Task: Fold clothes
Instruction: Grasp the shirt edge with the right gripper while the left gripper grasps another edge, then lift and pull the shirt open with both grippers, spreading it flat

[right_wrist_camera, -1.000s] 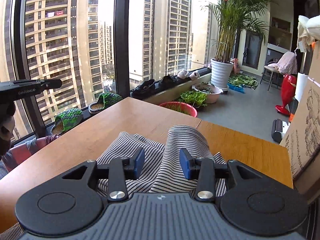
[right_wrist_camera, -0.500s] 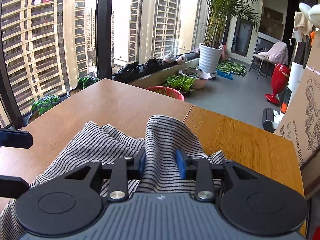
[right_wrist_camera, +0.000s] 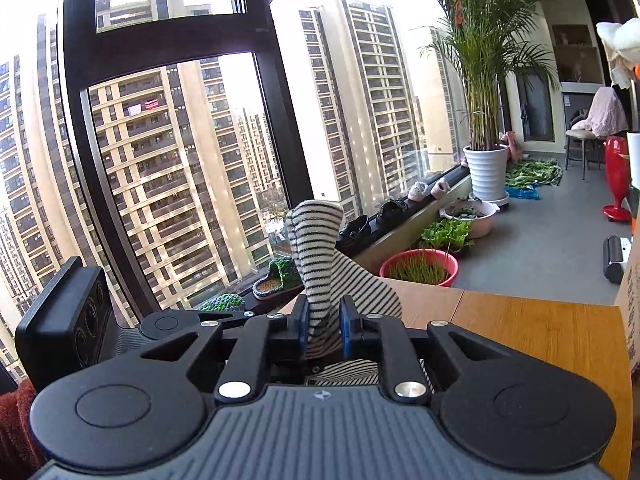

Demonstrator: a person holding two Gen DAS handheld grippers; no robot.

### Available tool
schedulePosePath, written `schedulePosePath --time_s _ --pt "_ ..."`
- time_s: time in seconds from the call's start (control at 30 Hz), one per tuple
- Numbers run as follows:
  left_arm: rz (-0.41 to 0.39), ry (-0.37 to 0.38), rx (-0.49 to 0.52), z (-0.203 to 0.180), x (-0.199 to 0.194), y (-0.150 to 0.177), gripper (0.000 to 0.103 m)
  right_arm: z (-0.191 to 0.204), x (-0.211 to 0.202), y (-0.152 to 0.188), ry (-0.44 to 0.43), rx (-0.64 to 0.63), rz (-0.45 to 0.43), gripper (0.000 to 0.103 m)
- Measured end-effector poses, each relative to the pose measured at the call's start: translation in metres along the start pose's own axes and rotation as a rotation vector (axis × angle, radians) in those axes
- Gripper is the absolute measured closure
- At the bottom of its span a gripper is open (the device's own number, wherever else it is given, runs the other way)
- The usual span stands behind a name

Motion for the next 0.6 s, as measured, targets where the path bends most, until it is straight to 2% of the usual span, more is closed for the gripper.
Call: schedulePosePath --time_s 0.03,0.1,0.2,0.33,0.43,0.47,0.5,0.53,0.6 --pt "-0.011 -0.06 -0.024 0.019 -0.012 -0.002 0.091 -0.001 0.003 0.004 0.005 -0.03 0.004 0.054" --pt "-0.019 -0.158 -0.079 0.053 -0.035 -0.003 0.091 -0.003 0.017 0.018 0.032 -0.092 0.041 0.053" --pt "-0.008 -0.261 -0.164 0.094 -0.057 0.001 0.091 0.0 0.056 0.047 0.073 -0.162 0.141 0.053" --pt "0.034 -0.254 -0.22 0.109 -0.065 0.021 0.091 0.01 0.105 0.081 0.088 -0.227 0.273 0.053" --pt "0.07 -0.242 -0.249 0.117 -0.057 0.032 0.091 0.009 0.13 0.092 0.103 -0.252 0.305 0.053" --pt "0.08 -0.239 -0.26 0.119 -0.055 0.035 0.091 0.009 0.134 0.096 0.113 -0.282 0.3 0.056" --pt "0.088 -0.239 -0.269 0.122 -0.052 0.036 0.091 0.009 0.134 0.099 0.114 -0.315 0.296 0.081" --pt "0.094 -0.242 -0.273 0.126 -0.048 0.036 0.091 0.005 0.129 0.096 0.123 -0.326 0.284 0.097" --pt "0.105 -0.249 -0.279 0.133 -0.042 0.036 0.091 -0.009 0.115 0.079 0.152 -0.299 0.239 0.096"
Point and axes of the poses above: each gripper's, at about its wrist camera, not at the fingertips, and x roughly the way its jaws point, z to its left, y to its underside, the point moved 3 cm from there along x, roughly the way its jaws point, and after that the axes turned 6 degrees about -z, right-handed, at the moved point
